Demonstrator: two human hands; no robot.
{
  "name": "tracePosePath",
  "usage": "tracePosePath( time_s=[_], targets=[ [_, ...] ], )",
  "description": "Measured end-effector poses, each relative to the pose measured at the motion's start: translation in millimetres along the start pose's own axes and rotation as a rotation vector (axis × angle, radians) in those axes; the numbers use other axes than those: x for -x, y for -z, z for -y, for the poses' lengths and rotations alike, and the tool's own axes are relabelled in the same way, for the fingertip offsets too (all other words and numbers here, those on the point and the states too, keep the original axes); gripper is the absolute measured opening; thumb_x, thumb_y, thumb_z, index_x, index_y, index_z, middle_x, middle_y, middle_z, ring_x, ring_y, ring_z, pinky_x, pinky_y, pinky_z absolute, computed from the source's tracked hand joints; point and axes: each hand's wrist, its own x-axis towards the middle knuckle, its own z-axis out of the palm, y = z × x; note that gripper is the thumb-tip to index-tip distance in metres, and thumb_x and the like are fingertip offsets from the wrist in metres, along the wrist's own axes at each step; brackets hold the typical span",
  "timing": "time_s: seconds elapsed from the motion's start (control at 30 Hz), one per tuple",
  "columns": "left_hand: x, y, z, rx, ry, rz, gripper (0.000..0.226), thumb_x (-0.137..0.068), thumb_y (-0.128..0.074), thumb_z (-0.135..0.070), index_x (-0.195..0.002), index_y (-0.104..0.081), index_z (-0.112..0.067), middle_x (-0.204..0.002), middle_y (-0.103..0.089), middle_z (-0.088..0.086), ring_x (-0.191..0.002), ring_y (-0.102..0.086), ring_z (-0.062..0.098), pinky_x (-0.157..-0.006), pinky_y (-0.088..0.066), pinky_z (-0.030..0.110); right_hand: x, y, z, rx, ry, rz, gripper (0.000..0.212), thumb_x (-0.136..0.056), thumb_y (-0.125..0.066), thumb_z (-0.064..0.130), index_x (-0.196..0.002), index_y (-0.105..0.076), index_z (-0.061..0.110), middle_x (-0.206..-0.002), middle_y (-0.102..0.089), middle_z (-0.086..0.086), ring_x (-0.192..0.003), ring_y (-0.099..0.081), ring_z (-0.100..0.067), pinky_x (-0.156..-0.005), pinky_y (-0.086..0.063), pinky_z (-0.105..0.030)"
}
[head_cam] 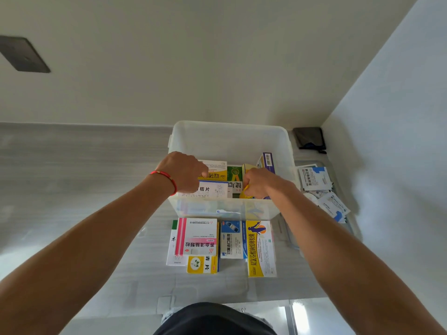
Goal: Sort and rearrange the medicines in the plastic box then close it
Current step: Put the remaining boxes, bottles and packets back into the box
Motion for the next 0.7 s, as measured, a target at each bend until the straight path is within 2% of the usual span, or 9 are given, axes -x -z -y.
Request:
tracePosePath(
  time_s=[0.03,0.17,0.27,0.33,0.43,0.6,0.7],
  targets=[
    [-0.2,0.5,-0.4,0.013,0.008,-0.003,0.046,-0.085,-0.048,-0.027,-0.126,-0.057,-0.048,-0.105,-0.07,-0.015,-0.083,-0.066,0.013,-0.064,-0.05,0.028,-4.2,-0.5,-0.2,-0.005,0.006,0.005,0.026,-0.096,-0.068,0.02,-0.121,-0.072,0.013,-0.114,-0.072,-0.007,-0.098,-0.071,-0.022,-0.084,-0.059,-0.032],
    [-0.3,1.4,-0.7,0.043,0.034,0.002,0.044,-0.082,-0.049,-0.028,-0.122,-0.061,-0.045,-0.099,-0.07,-0.014,-0.082,-0.066,0.013,-0.068,-0.054,0.029,-19.3,2.5,-2.0,-0.024,0.006,0.02,0.024,-0.096,-0.068,0.018,-0.118,-0.073,0.011,-0.103,-0.072,-0.007,-0.091,-0.07,-0.022,-0.072,-0.054,-0.029],
    [-0.3,1.7,-0.8,0.057,0.043,-0.009,0.043,-0.082,-0.05,-0.03,-0.121,-0.062,-0.044,-0.095,-0.07,-0.014,-0.08,-0.066,0.013,-0.07,-0.056,0.03,-25.1,-3.9,-1.8,0.017,0.019,0.054,0.032,-0.101,-0.058,0.012,-0.133,-0.065,0.012,-0.122,-0.067,-0.008,-0.1,-0.064,-0.023,-0.082,-0.052,-0.031],
    [-1.2,1.4,-1.0,0.063,0.041,-0.024,0.041,-0.083,-0.051,-0.032,-0.12,-0.062,-0.044,-0.095,-0.07,-0.013,-0.078,-0.064,0.012,-0.067,-0.054,0.028,-26.4,-6.8,-1.9,0.038,0.018,0.015,0.036,-0.1,-0.06,0.008,-0.136,-0.062,0.01,-0.131,-0.064,-0.01,-0.11,-0.064,-0.027,-0.091,-0.056,-0.034],
    [-2.0,0.4,-0.8,0.073,0.042,-0.052,0.038,-0.085,-0.051,-0.034,-0.12,-0.062,-0.043,-0.094,-0.07,-0.013,-0.076,-0.064,0.011,-0.061,-0.048,0.025,-28.1,-8.9,-2.9,0.095,0.067,-0.011,0.034,-0.098,-0.062,0.008,-0.132,-0.063,0.011,-0.131,-0.064,-0.011,-0.112,-0.065,-0.03,-0.096,-0.058,-0.039],
    [-2.5,-1.8,-0.6,0.08,0.05,-0.059,0.037,-0.085,-0.051,-0.034,-0.119,-0.063,-0.043,-0.093,-0.07,-0.013,-0.072,-0.063,0.011,-0.059,-0.047,0.024,-27.7,-10.5,-4.8,0.122,0.11,0.079,0.04,-0.098,-0.059,0.006,-0.136,-0.061,0.016,-0.13,-0.065,-0.006,-0.108,-0.064,-0.027,-0.091,-0.057,-0.035],
    [-3.7,-2.5,0.3,0.088,0.048,-0.07,0.035,-0.085,-0.051,-0.035,-0.117,-0.063,-0.043,-0.091,-0.069,-0.013,-0.07,-0.06,0.011,-0.056,-0.042,0.024,-21.2,-6.7,-3.7,0.154,0.137,0.095,0.036,-0.1,-0.055,0.009,-0.134,-0.063,0.016,-0.127,-0.067,-0.007,-0.106,-0.066,-0.025,-0.096,-0.056,-0.038]
  ],
)
